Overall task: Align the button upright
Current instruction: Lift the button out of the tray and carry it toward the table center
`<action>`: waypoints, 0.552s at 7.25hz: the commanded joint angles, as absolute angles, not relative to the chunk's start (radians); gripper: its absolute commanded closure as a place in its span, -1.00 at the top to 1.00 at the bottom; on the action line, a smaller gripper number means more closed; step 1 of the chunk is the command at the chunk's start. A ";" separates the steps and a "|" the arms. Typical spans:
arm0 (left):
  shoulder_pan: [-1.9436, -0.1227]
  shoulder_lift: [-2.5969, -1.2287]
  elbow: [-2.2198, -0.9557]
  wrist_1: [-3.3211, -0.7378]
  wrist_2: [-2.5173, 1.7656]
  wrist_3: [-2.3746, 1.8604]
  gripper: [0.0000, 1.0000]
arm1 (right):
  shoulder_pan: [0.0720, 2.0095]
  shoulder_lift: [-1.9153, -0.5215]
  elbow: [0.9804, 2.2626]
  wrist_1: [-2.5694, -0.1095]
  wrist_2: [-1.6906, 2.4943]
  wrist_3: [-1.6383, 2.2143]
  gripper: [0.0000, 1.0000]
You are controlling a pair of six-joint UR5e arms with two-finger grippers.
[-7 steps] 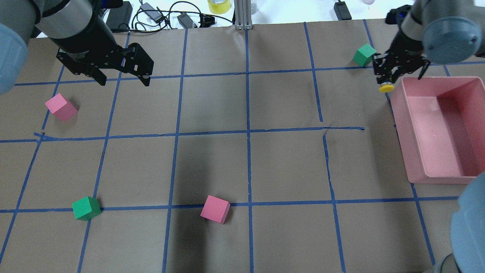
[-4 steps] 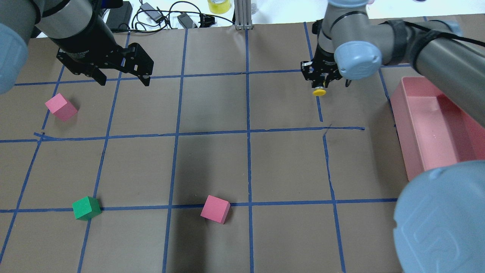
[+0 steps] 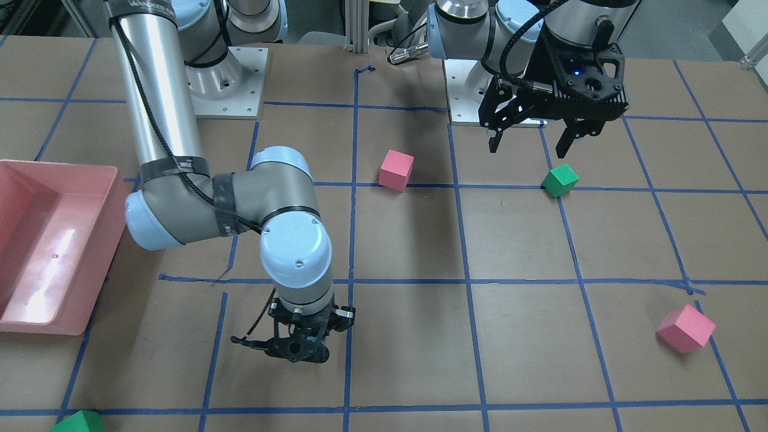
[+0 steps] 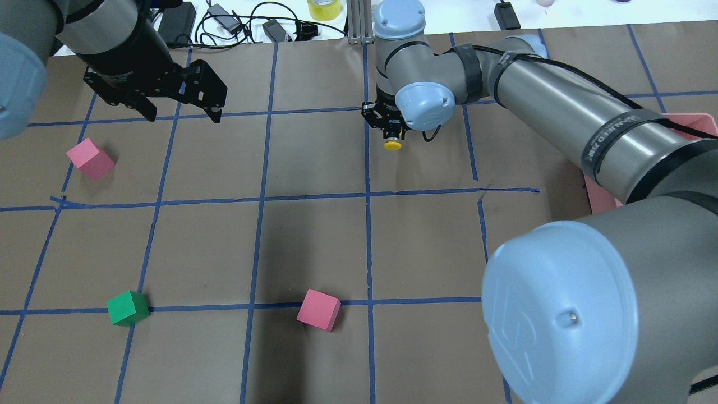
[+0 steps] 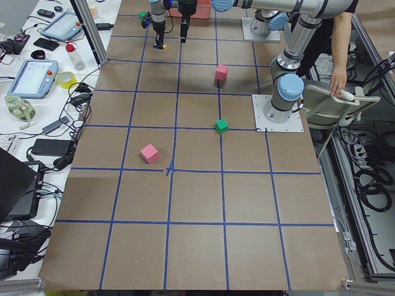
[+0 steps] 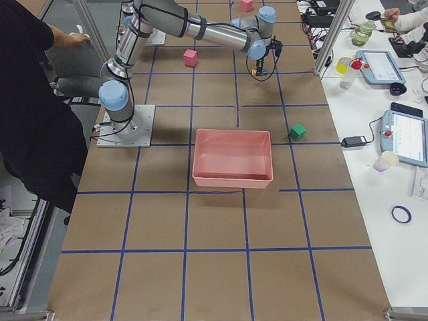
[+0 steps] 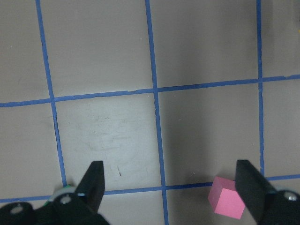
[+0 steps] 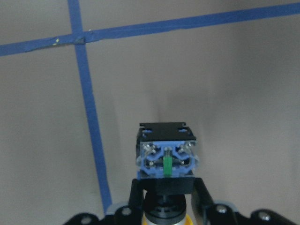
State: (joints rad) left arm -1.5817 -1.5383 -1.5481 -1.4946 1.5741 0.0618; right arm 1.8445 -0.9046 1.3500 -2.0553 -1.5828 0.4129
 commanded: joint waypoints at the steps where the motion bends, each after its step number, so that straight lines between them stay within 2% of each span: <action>1: -1.578 -1.551 -1.546 -1.473 1.574 0.060 1.00 | 1.896 -0.865 1.333 -2.065 -1.571 0.492 -1.00; 4: -1.585 -1.585 -1.580 -1.378 1.560 0.061 1.00 | 1.937 -0.841 1.333 -2.102 -1.556 0.509 -1.00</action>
State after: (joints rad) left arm -1.5795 -1.5767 -1.5615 -1.3961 1.5614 0.0580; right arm 1.9237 -0.8459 1.3325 -2.0964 -1.5662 0.5035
